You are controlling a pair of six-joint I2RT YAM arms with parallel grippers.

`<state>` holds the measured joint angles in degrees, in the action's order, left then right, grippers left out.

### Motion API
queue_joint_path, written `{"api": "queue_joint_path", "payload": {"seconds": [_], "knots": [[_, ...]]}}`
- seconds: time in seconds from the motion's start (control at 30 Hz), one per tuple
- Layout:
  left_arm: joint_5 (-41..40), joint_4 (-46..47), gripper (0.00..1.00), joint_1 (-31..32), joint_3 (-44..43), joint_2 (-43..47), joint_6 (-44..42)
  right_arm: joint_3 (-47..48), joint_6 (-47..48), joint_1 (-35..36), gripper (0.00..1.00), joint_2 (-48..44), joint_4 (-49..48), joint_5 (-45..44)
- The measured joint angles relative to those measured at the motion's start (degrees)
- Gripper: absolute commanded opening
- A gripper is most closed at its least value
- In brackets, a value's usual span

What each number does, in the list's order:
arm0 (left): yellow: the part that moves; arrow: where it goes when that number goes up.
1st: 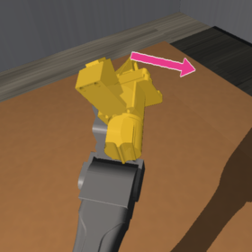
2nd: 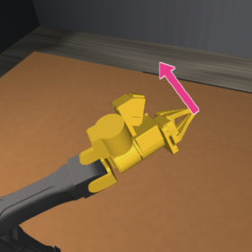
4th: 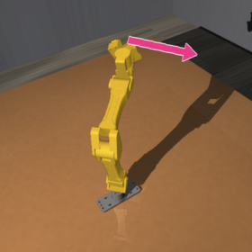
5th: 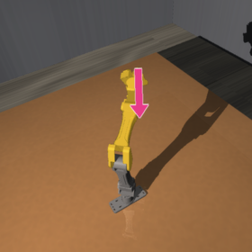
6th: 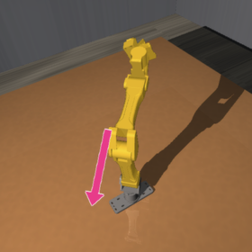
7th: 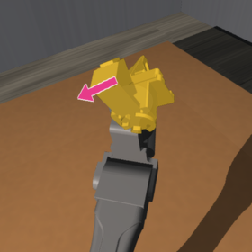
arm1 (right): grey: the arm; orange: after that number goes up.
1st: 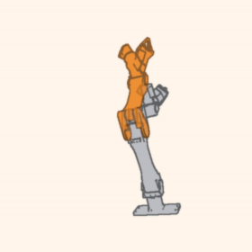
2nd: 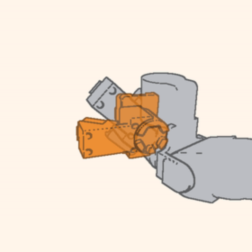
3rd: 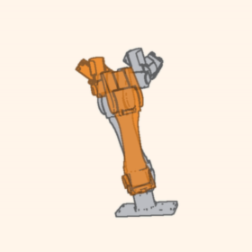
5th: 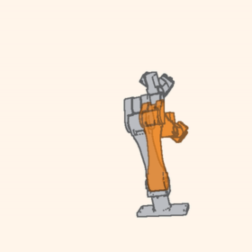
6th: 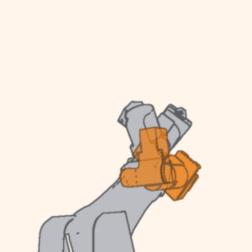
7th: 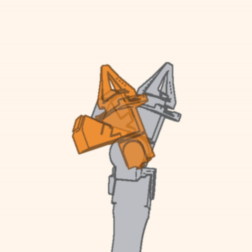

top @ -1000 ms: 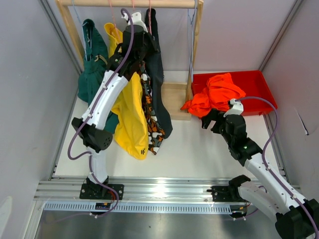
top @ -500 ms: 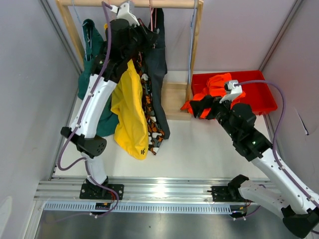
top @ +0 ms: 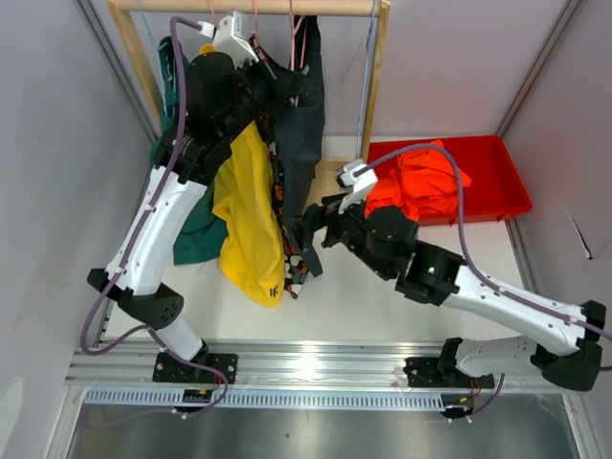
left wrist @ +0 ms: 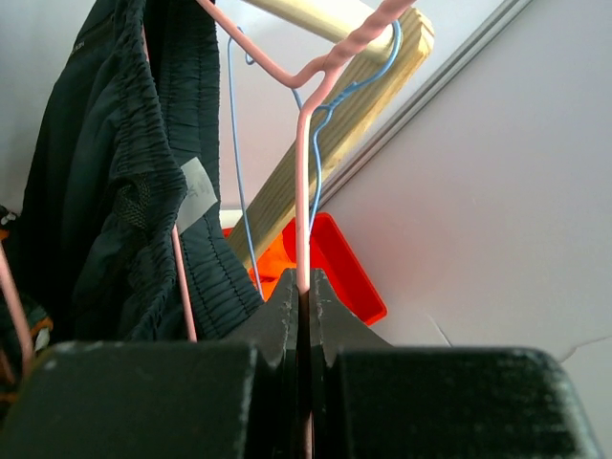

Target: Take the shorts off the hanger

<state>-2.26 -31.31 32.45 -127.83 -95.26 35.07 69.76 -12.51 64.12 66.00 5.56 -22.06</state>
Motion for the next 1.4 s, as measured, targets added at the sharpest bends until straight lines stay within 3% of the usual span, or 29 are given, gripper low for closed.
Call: {"api": "queue_joint_path", "payload": {"seconds": [0.33,0.43,0.47,0.57,0.83,1.03,1.2,1.4], "knots": [[-0.46,1.46,0.0,0.17,7.82,6.08,0.33,5.95,2.95,5.05,1.0,9.01,-4.31,-8.09],[-0.09,2.32,0.0,0.17,10.19,8.15,1.03,6.14,4.59,5.05,0.95,10.71,-7.23,-10.69],[0.0,2.71,0.0,0.17,11.19,8.94,1.22,6.14,5.25,5.05,0.77,11.47,-8.66,-11.8],[0.39,2.99,0.0,0.17,12.35,10.25,2.34,6.1,7.85,5.05,0.0,14.05,-12.9,-14.19],[1.57,2.78,0.0,0.17,12.44,10.58,2.91,1.68,7.87,9.22,0.0,14.71,-18.25,-19.41],[1.6,-2.08,0.0,0.48,11.87,10.73,1.77,-7.41,4.79,25.4,0.0,9.01,-17.53,-32.72],[0.92,-6.6,0.0,-0.07,9.2,10.78,0.15,-9.14,-4.72,36.35,0.0,7.98,-7.56,-44.41],[0.98,-8.52,0.0,-0.2,9.2,10.93,-1.79,-9.94,-8.04,36.02,0.0,8.04,-3.06,-49.2]]}}
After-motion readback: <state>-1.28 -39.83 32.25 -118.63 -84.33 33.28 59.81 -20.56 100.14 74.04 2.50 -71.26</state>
